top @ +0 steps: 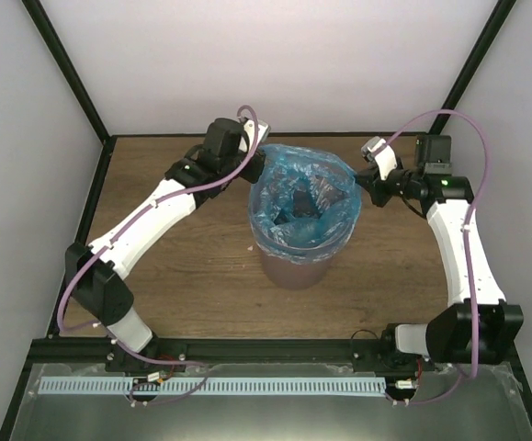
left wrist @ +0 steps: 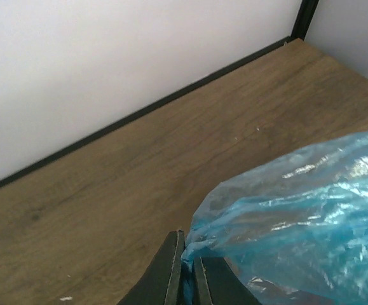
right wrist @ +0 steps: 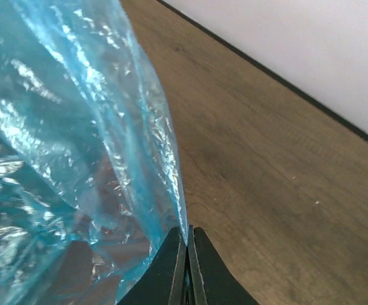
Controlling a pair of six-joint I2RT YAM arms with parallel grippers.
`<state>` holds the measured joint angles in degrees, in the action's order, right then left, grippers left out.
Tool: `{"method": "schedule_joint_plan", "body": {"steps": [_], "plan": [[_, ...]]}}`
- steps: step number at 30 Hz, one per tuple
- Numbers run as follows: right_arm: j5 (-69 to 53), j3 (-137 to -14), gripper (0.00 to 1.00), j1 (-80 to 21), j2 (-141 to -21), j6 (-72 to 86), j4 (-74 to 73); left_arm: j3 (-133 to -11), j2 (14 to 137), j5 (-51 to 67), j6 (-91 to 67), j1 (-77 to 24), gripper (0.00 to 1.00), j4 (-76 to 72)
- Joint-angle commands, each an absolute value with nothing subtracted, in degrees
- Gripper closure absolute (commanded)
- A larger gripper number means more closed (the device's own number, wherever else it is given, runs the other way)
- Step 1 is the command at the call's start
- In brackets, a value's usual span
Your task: Put the trash bags into the trash bin
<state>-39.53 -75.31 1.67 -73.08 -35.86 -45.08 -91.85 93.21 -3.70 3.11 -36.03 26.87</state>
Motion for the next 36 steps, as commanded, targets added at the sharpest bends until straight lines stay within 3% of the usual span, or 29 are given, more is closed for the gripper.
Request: {"method": "schedule_joint_plan", "body": {"steps": [1, 15, 24, 30, 36], "plan": [[-41.98, -76.81, 0.99, 1.49, -75.45, -31.49, -44.4, -92.7, 95.87, 3.8, -2.27, -34.24, 0.96, 27.36], [-42.5, -69.47, 0.99, 1.51, -78.42, -29.4, -44.91, -81.54, 97.22, 12.42, -10.27, -32.7, 0.96, 23.21], [-45.73, -66.77, 0.99, 1.52, -75.62, -29.68, -46.92, -70.44, 85.84, 12.33, -16.02, -32.26, 0.96, 18.01], [-46.96, -68.79, 0.99, 1.51, -75.1, -28.12, -46.65, -76.05, 83.31, 16.47, -20.59, -30.8, 0.96, 18.19], [-47.0, -68.9, 0.99, 1.52, -75.49, -27.67, -46.59, -75.95, 81.48, 9.69, -22.29, -28.59, 0.96, 23.06]]}}
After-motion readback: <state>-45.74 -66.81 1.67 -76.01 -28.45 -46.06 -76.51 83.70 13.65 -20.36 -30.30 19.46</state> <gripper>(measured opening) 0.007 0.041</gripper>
